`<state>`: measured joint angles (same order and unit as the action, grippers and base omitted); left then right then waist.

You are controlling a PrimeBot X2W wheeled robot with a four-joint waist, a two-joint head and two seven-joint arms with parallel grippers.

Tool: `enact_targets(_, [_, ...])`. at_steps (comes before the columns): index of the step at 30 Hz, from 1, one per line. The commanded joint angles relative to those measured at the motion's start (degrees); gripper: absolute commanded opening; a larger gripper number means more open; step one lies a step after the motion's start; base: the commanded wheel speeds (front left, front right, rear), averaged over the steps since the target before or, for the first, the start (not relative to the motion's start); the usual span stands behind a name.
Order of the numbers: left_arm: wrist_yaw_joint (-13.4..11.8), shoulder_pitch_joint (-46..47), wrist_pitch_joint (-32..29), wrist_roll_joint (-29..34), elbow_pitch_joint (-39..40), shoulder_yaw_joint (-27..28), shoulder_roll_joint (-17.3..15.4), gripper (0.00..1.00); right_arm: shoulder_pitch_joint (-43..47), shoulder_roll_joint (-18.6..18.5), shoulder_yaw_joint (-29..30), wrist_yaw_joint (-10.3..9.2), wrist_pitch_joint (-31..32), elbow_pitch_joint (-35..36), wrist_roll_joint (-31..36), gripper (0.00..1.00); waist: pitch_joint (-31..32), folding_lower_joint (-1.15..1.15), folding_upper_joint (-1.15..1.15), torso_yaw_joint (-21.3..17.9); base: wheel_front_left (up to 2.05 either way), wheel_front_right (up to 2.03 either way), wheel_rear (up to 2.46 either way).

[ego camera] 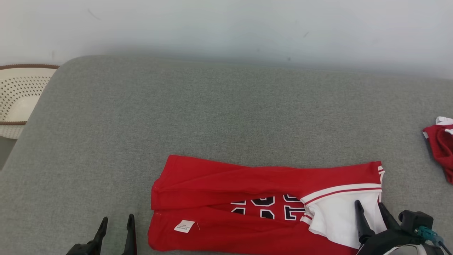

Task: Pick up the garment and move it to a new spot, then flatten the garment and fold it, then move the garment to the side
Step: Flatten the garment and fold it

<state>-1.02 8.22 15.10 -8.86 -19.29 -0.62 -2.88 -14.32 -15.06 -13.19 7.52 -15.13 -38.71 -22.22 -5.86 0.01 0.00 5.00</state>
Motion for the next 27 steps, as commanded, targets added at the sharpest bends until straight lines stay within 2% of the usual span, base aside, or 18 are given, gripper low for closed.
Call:
enact_targets(1, [0.23,0.01,0.02,0.25,0.17,0.24,-0.05,1.00,-0.15,0.41,0.41,-0.07,0.07,-0.75,0.15,1.00,-0.25,-0.01,0.00,0.33,0.00,0.00,0.00])
enact_targets(11, [0.29,0.53,0.02,0.20,0.70,-0.54,-0.05,1.00,-0.13,1.95,6.25,-0.07,0.09,-0.86,4.44,1.00,-0.86,-0.01,0.00,-0.02,0.00,0.00,0.00])
enact_targets(18, [0.38,1.08,0.02,-0.02,0.11,-0.65,-0.04,1.00,-0.55,3.20,3.77,-0.07,0.45,-5.53,3.37,1.00,-0.93,-0.01,0.00,0.14,0.00,0.00,0.00])
enact_targets(19, [0.39,1.11,0.02,0.01,0.12,-0.69,-0.05,1.00,-0.85,3.48,2.93,-0.02,0.52,-6.50,3.02,0.76,-0.90,-0.01,0.00,0.21,0.00,0.00,0.00])
enact_targets(20, [0.40,1.10,0.03,0.06,0.13,-0.76,-0.04,1.00,-1.05,3.66,2.10,-0.01,0.55,-7.31,2.63,0.42,-0.85,-0.01,0.00,0.28,0.00,0.00,0.00])
enact_targets(21, [0.38,1.09,0.02,0.09,0.14,-0.83,-0.04,1.00,-1.35,3.61,1.33,0.00,0.55,-7.81,2.25,0.03,-0.81,-0.01,0.00,0.34,0.00,0.00,0.00])
enact_targets(22, [0.32,1.06,0.02,0.09,0.15,-0.83,-0.05,1.00,-1.76,3.45,0.78,0.07,0.56,-8.29,1.84,0.00,-0.76,-0.01,0.00,0.38,0.00,0.00,0.00])
enact_targets(27, [0.15,0.80,0.02,0.00,0.15,-0.80,-0.05,1.00,-2.87,1.93,0.11,-0.07,0.52,-9.01,0.18,0.00,-0.49,-0.01,0.00,0.42,0.00,0.00,0.00])
